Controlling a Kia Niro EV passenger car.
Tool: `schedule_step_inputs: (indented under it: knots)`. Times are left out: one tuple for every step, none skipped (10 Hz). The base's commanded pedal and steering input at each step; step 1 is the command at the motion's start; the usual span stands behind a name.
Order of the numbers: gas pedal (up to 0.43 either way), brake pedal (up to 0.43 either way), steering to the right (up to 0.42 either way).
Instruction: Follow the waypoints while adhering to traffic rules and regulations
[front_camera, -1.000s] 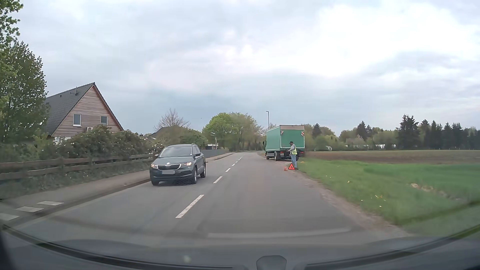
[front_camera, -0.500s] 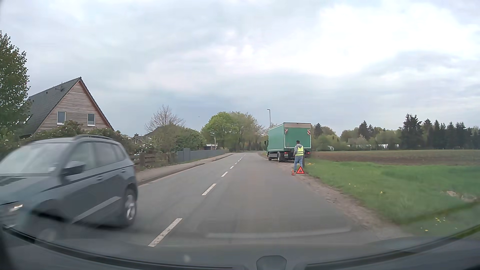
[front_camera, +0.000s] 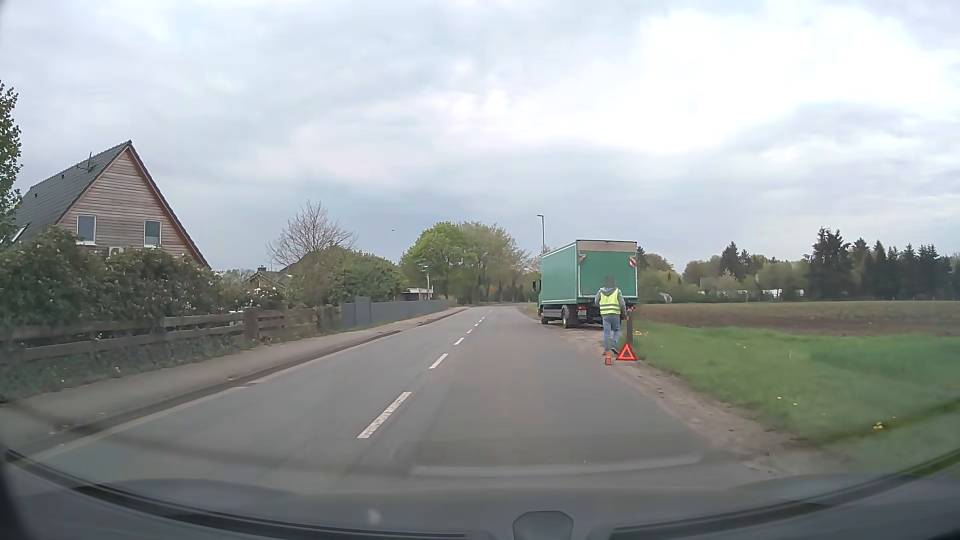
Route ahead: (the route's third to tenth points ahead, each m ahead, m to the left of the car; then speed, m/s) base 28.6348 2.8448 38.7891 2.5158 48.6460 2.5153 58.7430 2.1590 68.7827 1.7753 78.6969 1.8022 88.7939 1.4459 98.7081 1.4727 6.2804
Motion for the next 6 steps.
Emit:
schedule_step_inputs:
  knots:
    - [0.130, 0.000, -0.003]
    - [0.130, 0.000, -0.003]
    - [0.130, 0.000, -0.003]
    - [0.130, 0.000, -0.003]
    - [0.130, 0.000, -0.003]
    - [0.130, 0.000, -0.003]
